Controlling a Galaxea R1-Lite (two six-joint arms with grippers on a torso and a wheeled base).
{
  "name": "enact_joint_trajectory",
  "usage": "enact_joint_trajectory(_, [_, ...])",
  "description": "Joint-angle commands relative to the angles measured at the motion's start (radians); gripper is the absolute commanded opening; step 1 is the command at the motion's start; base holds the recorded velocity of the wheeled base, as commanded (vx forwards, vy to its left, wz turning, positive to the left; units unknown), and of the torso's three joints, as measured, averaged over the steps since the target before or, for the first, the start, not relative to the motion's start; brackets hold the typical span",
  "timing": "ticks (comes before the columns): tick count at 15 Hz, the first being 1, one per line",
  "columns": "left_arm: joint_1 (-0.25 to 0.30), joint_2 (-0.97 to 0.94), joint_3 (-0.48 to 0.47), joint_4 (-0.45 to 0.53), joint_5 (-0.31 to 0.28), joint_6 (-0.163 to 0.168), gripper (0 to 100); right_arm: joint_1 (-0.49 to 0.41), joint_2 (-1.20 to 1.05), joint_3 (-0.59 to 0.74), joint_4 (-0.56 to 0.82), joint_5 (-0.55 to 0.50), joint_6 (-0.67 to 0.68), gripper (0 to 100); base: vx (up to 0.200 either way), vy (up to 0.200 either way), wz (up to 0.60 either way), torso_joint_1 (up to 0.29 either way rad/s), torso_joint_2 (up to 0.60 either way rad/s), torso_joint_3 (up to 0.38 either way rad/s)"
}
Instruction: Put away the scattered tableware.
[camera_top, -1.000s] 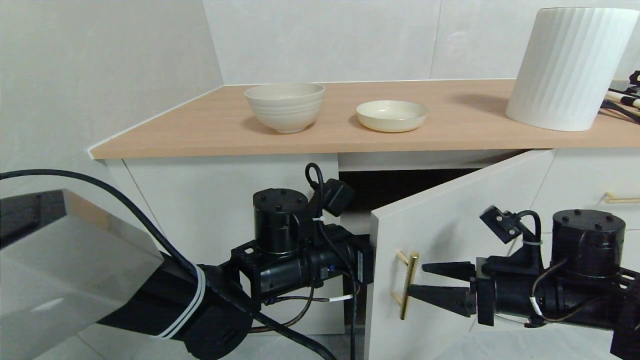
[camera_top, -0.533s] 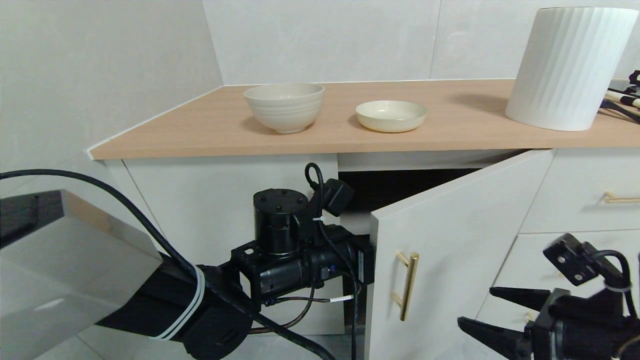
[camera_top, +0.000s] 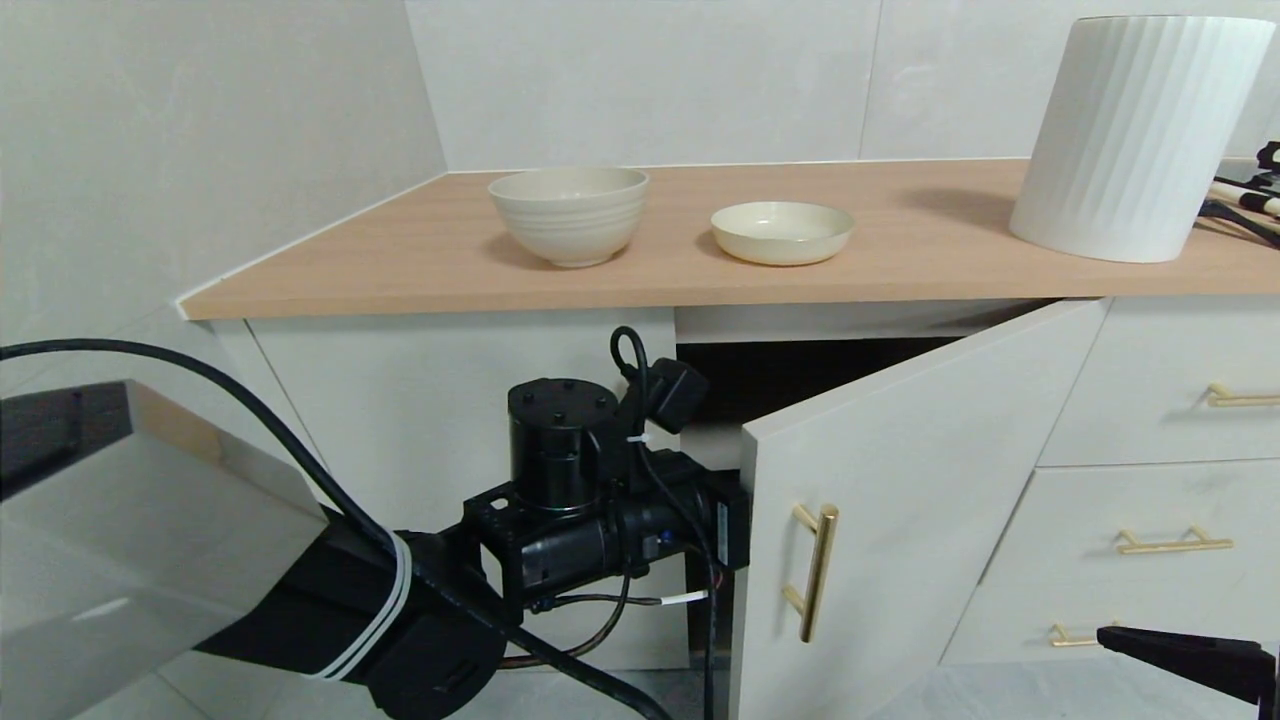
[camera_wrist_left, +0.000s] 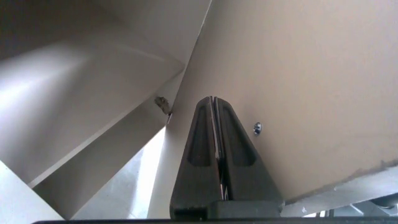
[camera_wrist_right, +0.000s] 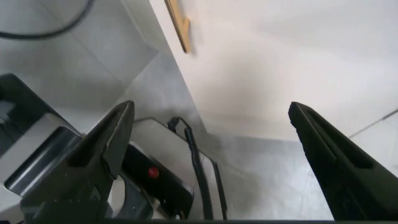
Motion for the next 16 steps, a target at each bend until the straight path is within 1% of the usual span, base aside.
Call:
enact_joint_trajectory(1, [-0.01, 0.004, -0.002, 0.002, 0.001, -0.001, 0, 0.002, -0.023, -0.001, -0.001, 0.002, 0.0, 100, -0.2, 0.0, 0.0, 0.007, 0.0, 0.002])
enact_joint_trajectory(2, [-0.016, 0.009, -0.007, 0.002, 0.001, -0.001, 0, 0.002, -0.024, -0.001, 0.001, 0.004, 0.0, 100, -0.2, 0.0, 0.0, 0.012, 0.01, -0.002])
enact_joint_trajectory(3, [-0.02, 0.009, -0.016, 0.004, 0.001, -0.01, 0, 0.002, -0.026, -0.001, 0.001, 0.008, 0.0, 100, -0.2, 0.0, 0.0, 0.012, 0.0, -0.002])
enact_joint_trajectory(5, [-0.033, 0.033, -0.047, 0.007, 0.002, -0.019, 0, 0.001, -0.029, -0.004, 0.001, 0.005, 0.0, 100, 0.0, 0.0, 0.0, 0.0, 0.0, 0.0])
enact_joint_trajectory(7, [-0.036, 0.056, -0.063, 0.008, 0.007, -0.019, 0, 0.001, -0.034, -0.005, 0.001, 0.005, 0.0, 100, 0.0, 0.0, 0.0, 0.0, 0.0, 0.0])
enact_joint_trajectory(8, [-0.037, 0.084, -0.088, 0.01, 0.013, -0.019, 0, 0.001, -0.034, -0.007, 0.001, 0.007, 0.002, 100, 0.0, 0.0, 0.0, 0.0, 0.0, 0.0])
enact_joint_trajectory(10, [-0.047, 0.098, -0.105, 0.011, 0.034, -0.019, 0, 0.001, -0.044, -0.01, 0.005, 0.007, 0.0, 100, 0.0, 0.0, 0.0, 0.0, 0.0, 0.0])
enact_joint_trajectory(12, [-0.057, 0.098, -0.119, 0.013, 0.039, -0.019, 0, 0.001, -0.046, -0.01, 0.004, 0.007, 0.0, 100, 0.0, 0.0, 0.0, 0.0, 0.0, 0.0])
enact_joint_trajectory(15, [-0.059, 0.095, -0.154, 0.043, 0.056, -0.019, 0, 0.002, -0.047, -0.01, 0.004, 0.008, 0.0, 100, -0.2, 0.0, 0.0, 0.009, 0.0, 0.001])
enact_joint_trajectory(16, [-0.062, 0.093, -0.154, 0.043, 0.056, -0.019, 0, 0.002, -0.047, -0.01, 0.004, 0.007, 0.0, 100, 0.0, 0.0, 0.0, 0.0, 0.0, 0.0])
